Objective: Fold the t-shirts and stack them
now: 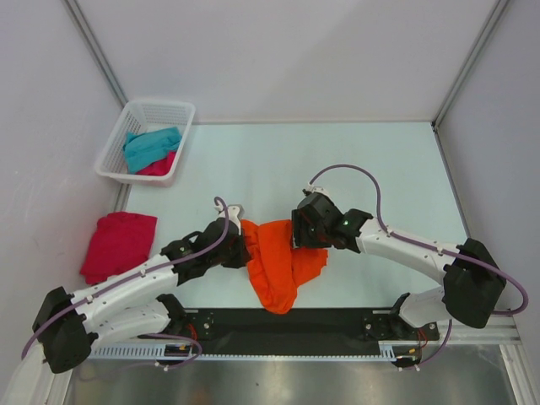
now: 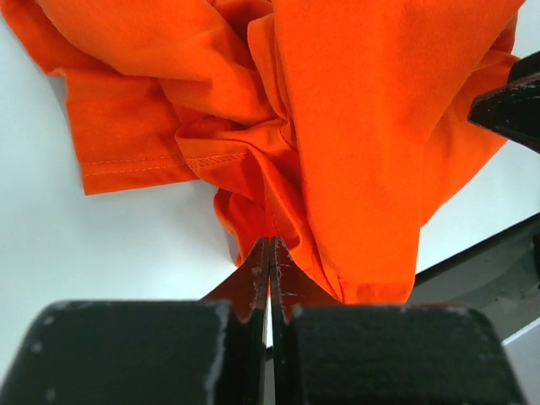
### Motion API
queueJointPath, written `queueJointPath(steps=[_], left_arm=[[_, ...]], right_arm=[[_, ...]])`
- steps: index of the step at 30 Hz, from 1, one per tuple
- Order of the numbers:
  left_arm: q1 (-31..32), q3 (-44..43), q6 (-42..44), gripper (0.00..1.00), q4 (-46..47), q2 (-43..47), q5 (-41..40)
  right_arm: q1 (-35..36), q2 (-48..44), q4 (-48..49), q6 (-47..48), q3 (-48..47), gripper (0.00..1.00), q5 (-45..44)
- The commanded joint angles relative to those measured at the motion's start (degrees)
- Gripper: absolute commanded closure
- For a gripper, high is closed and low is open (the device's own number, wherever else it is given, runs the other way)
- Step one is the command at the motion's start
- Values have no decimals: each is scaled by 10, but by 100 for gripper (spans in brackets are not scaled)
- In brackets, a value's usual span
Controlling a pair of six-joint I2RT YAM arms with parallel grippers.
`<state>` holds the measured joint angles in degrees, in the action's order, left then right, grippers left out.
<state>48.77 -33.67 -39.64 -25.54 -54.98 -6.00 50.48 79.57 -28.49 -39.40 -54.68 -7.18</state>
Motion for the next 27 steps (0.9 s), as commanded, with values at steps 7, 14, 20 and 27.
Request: queueJointPath(steps=[7, 14, 20, 27], left_arm=[[5, -30, -4, 43, -24, 38, -29], [8, -46, -4, 15, -51, 53, -42], [15, -22, -18, 17, -39, 50, -39], [27, 26, -32, 19, 1, 36, -25]], right_arm=[[3, 1, 6, 1, -14, 37, -16], [3, 6, 19, -1, -3, 37, -13], [3, 14, 32, -2, 4, 37, -6], [3, 19, 31, 1, 1, 37, -8]])
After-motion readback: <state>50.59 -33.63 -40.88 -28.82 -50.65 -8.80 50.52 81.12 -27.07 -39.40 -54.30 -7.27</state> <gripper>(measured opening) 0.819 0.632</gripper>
